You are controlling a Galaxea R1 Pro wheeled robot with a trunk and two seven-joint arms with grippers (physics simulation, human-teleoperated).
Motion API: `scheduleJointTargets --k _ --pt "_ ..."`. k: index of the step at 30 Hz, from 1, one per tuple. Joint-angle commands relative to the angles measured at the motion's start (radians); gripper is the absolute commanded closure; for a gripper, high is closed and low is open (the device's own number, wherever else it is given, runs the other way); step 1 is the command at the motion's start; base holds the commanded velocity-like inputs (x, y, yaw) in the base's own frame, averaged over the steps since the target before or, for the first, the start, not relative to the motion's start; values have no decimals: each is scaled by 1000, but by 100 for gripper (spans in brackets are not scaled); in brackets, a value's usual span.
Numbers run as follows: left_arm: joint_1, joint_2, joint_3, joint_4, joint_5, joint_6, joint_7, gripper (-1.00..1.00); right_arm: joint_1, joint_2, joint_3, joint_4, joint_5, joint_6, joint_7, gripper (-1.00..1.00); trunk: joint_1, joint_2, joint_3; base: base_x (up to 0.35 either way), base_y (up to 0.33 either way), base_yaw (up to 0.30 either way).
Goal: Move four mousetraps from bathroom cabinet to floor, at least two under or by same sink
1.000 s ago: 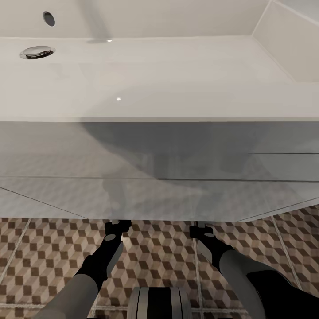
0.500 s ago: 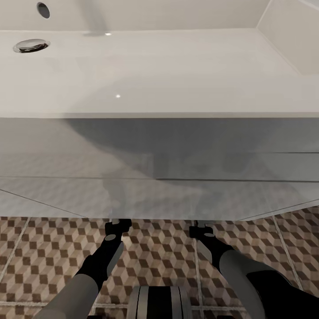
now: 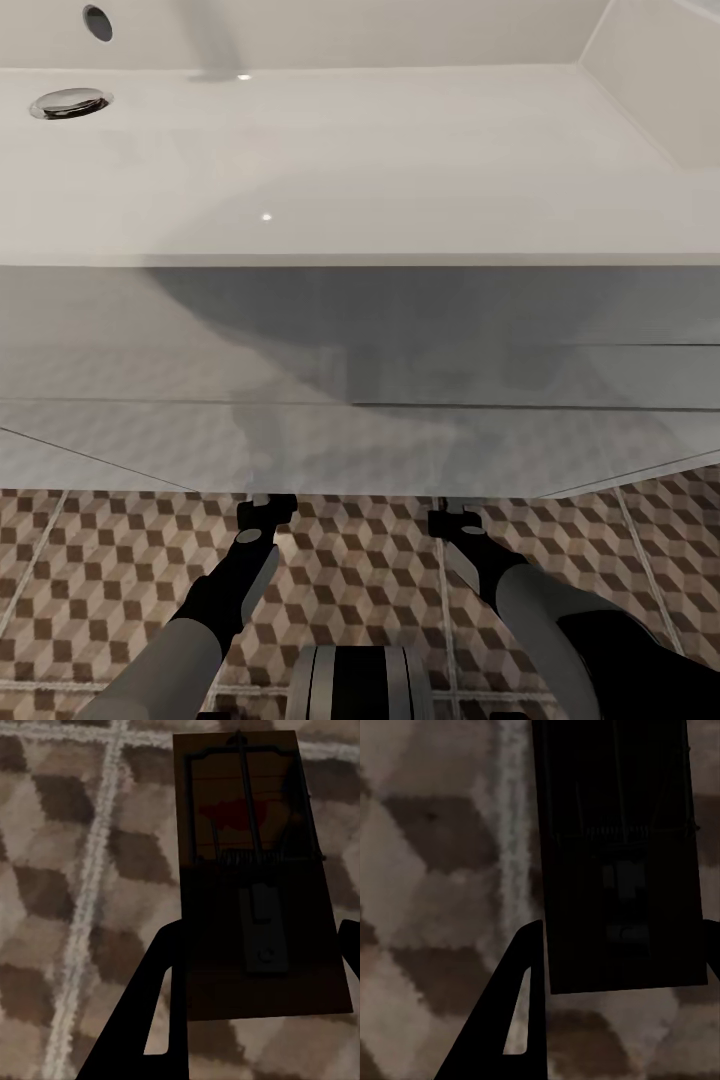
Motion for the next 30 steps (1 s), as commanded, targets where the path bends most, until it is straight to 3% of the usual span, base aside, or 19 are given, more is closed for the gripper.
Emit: scheduleJointTargets --k 1,8,9,30 --pt "0 1 -6 -2 7 5 8 100 -1 0 9 1 -10 -4 -4 100 0 0 -1 0 0 0" --pt "0 1 -6 -2 7 5 8 100 -1 -2 8 1 -10 -3 -4 100 0 0 -1 0 0 0" --pt "0 1 -6 -2 7 5 8 100 -1 -2 8 1 -10 -3 -4 -100 0 0 -1 0 0 0" --pt "0 1 -6 -2 7 5 8 100 -1 -2 9 1 -10 -3 -4 -100 0 0 -1 0 0 0"
